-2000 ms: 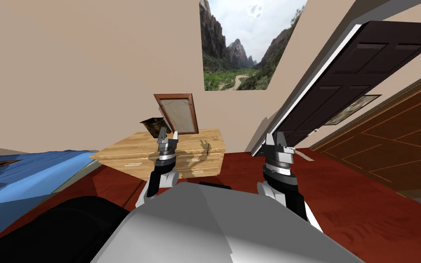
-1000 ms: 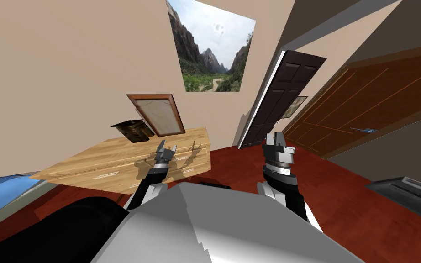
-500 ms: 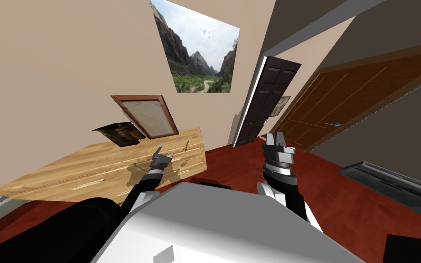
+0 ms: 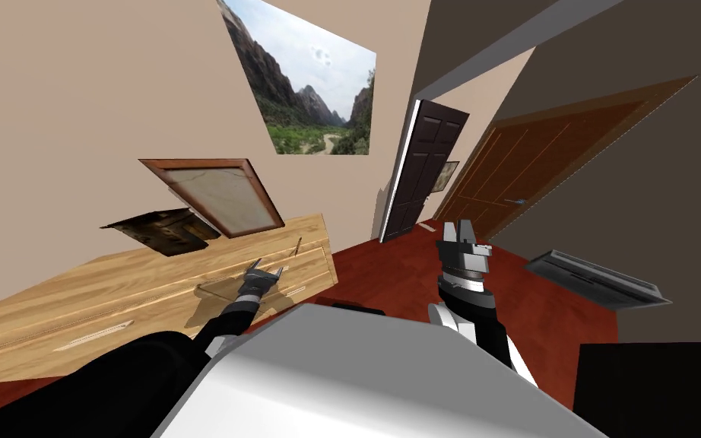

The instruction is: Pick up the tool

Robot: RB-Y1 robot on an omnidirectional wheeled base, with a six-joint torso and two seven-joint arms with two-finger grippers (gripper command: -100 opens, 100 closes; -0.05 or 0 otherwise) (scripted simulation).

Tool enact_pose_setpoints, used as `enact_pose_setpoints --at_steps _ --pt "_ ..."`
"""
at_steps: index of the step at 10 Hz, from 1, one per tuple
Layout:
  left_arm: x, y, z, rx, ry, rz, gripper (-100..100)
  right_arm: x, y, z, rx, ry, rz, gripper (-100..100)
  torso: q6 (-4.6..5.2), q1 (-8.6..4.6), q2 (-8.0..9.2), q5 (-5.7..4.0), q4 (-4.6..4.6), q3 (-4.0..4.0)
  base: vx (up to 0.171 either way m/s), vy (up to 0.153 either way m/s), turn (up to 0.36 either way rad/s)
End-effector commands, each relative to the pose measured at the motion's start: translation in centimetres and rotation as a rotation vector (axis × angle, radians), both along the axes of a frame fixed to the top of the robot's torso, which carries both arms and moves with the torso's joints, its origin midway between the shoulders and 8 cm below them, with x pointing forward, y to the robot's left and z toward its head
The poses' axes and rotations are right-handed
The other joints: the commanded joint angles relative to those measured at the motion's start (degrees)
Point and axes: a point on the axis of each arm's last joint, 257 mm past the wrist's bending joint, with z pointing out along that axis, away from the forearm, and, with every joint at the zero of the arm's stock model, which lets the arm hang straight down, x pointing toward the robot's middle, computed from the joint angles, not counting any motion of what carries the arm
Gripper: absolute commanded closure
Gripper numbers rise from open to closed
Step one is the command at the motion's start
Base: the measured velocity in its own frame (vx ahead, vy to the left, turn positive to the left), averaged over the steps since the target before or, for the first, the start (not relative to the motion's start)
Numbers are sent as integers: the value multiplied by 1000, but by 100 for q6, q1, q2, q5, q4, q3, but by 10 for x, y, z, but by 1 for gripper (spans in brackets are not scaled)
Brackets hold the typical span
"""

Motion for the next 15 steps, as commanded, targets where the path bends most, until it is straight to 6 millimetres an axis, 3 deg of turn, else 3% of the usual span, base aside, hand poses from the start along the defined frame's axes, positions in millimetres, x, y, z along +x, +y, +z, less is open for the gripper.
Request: enact_pose_setpoints --at_steps 1,2,3,4,5,6,7,8,9,10,11,12,13,14,15 --pt "-13 6 -11 -58 28 23 -100 0 0 0 0 0 0 0 0 0 0 0 0 0 24 -76 -96" --pt "-30 18 -30 -132 79 59 -100 0 0 0 0 0 0 0 -3 6 -3 0 -1 -2 11 -89 -231" --pt "-36 19 -33 -145 88 68 -100 0 0 0 0 0 0 0 0 1 0 0 0 0 15 -77 -117" --pt "-58 30 -50 -216 139 113 -100 0 0 0 0 0 0 0 -4 5 0 0 0 0 37 -90 -207" --pt "-61 30 -53 -232 145 119 -100 0 0 0 0 0 0 0 -1 1 -5 0 -1 -3 41 -72 -109" --pt "-86 40 -71 -305 201 170 -100 0 0 0 0 0 0 0 -3 6 -8 1 -2 -5 48 -80 -224" --pt "-88 40 -72 -317 199 175 -100 0 0 0 0 0 0 0 -1 5 -10 0 -2 -6 39 -54 -110" --pt "-114 48 -87 -386 252 228 -100 0 0 0 0 0 0 0 -3 13 -9 2 -2 -5 59 -61 -270" --pt "-116 48 -88 -402 249 236 -100 0 0 0 0 0 0 0 0 13 -13 2 -3 -7 49 -44 -78" --pt "-145 55 -101 -472 299 296 -100 0 0 0 0 0 0 0 -5 17 -11 3 -2 -7 62 -56 -143" --pt "-146 54 -102 -484 296 299 -100 0 0 0 0 0 0 0 -2 13 -14 2 -3 -8 56 -44 -122" --pt "-173 59 -113 -551 341 358 -100 0 0 0 0 0 0 0 -3 18 -13 3 -3 -8 72 -39 -241" --pt "-175 59 -114 -564 338 366 -100 0 0 0 0 0 0 0 -1 18 -17 3 -4 -10 73 -17 -95" --pt "-203 64 -120 -627 365 429 -100 0 0 0 0 0 0 0 -4 28 -18 6 -4 -11 93 -18 -194" --pt "-204 63 -121 -639 369 434 -100 0 0 0 0 0 0 0 -1 30 -24 6 -5 -14 72 -12 -103"
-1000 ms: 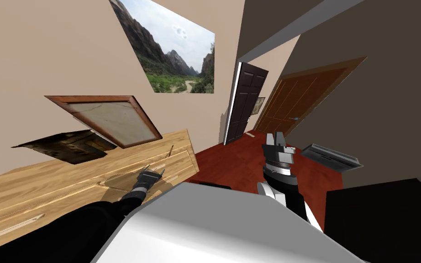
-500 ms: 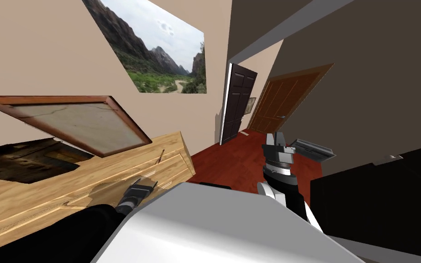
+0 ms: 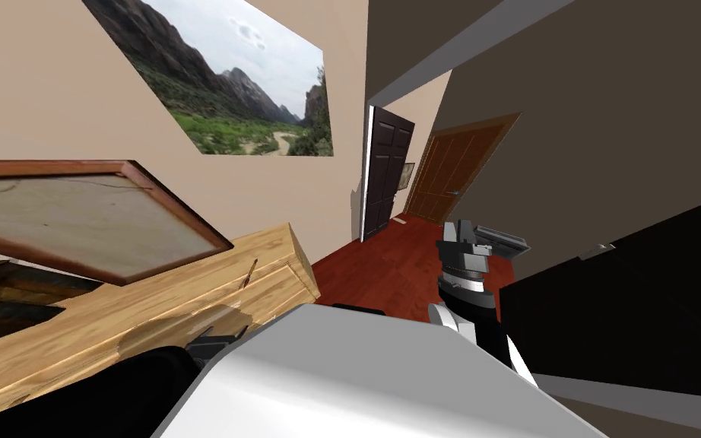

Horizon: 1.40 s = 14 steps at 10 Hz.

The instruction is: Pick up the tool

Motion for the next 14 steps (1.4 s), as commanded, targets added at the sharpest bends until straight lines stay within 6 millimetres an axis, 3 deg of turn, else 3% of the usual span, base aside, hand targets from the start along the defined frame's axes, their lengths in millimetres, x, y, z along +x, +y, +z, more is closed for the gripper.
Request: enact_pose_setpoints --at_steps 1,2,3,4,5,6,7,8,9,10,11,12,13,14 --pt "-4 -2 -4 -23 16 12 -100 0 0 0 0 0 0 0 0 0 0 0 0 0 25 -3 16" --pt "-33 1 -9 -88 50 83 -100 0 0 0 0 0 0 0 -1 2 13 1 3 7 63 -13 -198" --pt "-34 -1 -11 -93 57 83 -100 0 0 0 0 0 0 0 3 1 7 0 2 5 70 1 -121" --pt "-62 1 -15 -147 99 147 -100 0 0 0 0 0 0 0 0 4 4 1 1 3 95 10 -182" --pt "-62 -1 -16 -160 96 154 -100 0 0 0 0 0 0 0 2 8 -4 1 -1 -2 91 15 -93" --pt "-90 -3 -19 -219 135 221 -100 0 0 0 0 0 0 0 0 11 -5 3 -1 -3 101 25 -199" --pt "-89 -3 -19 -224 131 224 -100 0 0 0 0 0 0 0 3 13 -8 2 -2 -5 85 33 -89" --pt "-116 -6 -20 -278 168 291 -100 0 0 0 0 0 0 0 0 16 -5 4 -1 -3 100 43 -198" --pt "-115 -7 -20 -283 164 294 -100 0 0 0 0 0 0 0 3 21 -8 5 -1 -4 82 51 -81" --pt "-140 -11 -20 -336 196 361 -100 0 0 0 0 0 0 0 0 22 -4 5 -1 -3 108 59 -147" --pt "-139 -11 -20 -339 193 363 -100 0 0 0 0 0 0 0 2 26 -11 6 -2 -6 95 44 -84" --pt "-160 -15 -18 -386 213 428 -100 0 0 0 0 0 0 0 0 19 -9 5 -2 -5 110 63 -172" --pt "-161 -16 -19 -392 219 428 -100 0 0 0 0 0 0 0 2 25 -13 5 -3 -8 91 60 -94" --pt "-180 -21 -15 -437 239 491 -100 0 0 0 0 0 0 0 0 23 -9 6 -2 -6 112 81 -177"
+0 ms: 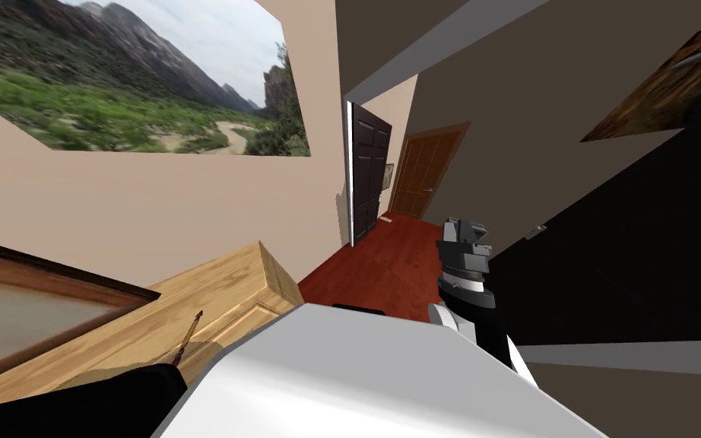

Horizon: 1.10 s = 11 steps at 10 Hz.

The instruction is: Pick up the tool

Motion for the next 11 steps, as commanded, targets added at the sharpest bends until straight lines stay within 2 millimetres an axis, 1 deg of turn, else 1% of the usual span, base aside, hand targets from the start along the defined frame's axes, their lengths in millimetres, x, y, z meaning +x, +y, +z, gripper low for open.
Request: enact_pose_setpoints --at_steps 1,2,3,5,6,8,11 --pt "-12 -3 2 -30 15 35 -100 0 0 0 0 0 0 0 0 0 0 0 0 0 90 72 -69" --pt "-30 -9 6 -72 41 92 -100 0 0 0 0 0 0 0 -4 -5 5 0 0 2 80 59 -154" --pt "-30 -9 6 -73 38 94 -100 0 0 0 0 0 0 0 -1 -7 8 -2 1 4 73 80 -63" --pt "-58 -21 14 -145 74 199 -100 0 0 0 0 0 0 0 -1 12 -1 3 0 0 144 142 -163" --pt "-59 -22 14 -149 77 199 -100 0 0 0 0 0 0 0 0 25 -17 6 -4 -10 104 142 -71" --pt "-80 -34 23 -211 107 285 -100 0 0 0 0 0 0 0 -1 15 7 5 1 3 84 132 -154" --pt "-99 -49 33 -280 137 376 -100 0 0 0 0 0 0 0 -1 41 -11 11 -3 -7 126 195 -119"
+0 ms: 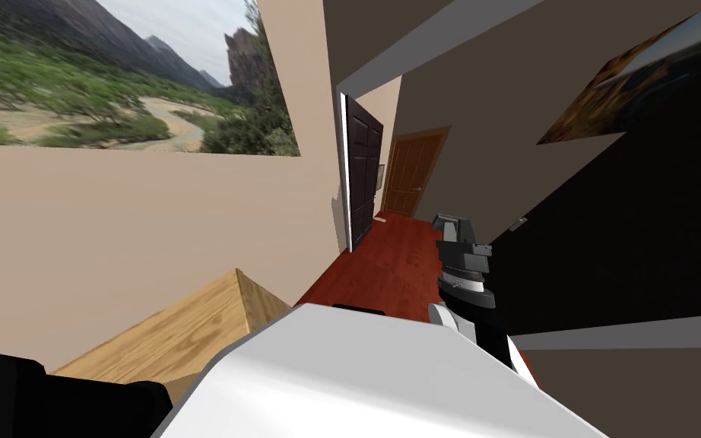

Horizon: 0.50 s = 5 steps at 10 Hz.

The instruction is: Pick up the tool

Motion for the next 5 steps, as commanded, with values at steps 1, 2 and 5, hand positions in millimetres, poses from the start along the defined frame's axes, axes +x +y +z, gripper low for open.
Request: enact_pose_setpoints --at_steps 1,2,5 --pt "-6 -6 3 -31 13 37 -100 0 0 0 0 0 0 0 0 0 0 0 0 0 125 165 -92" --pt "-10 -11 5 -51 20 62 -100 0 0 0 0 0 0 0 -1 -12 -1 -1 0 0 117 155 -83" --pt "-7 -9 -6 -39 16 56 -100 0 0 0 0 0 0 0 -4 -70 36 -15 9 21 15 32 -29"
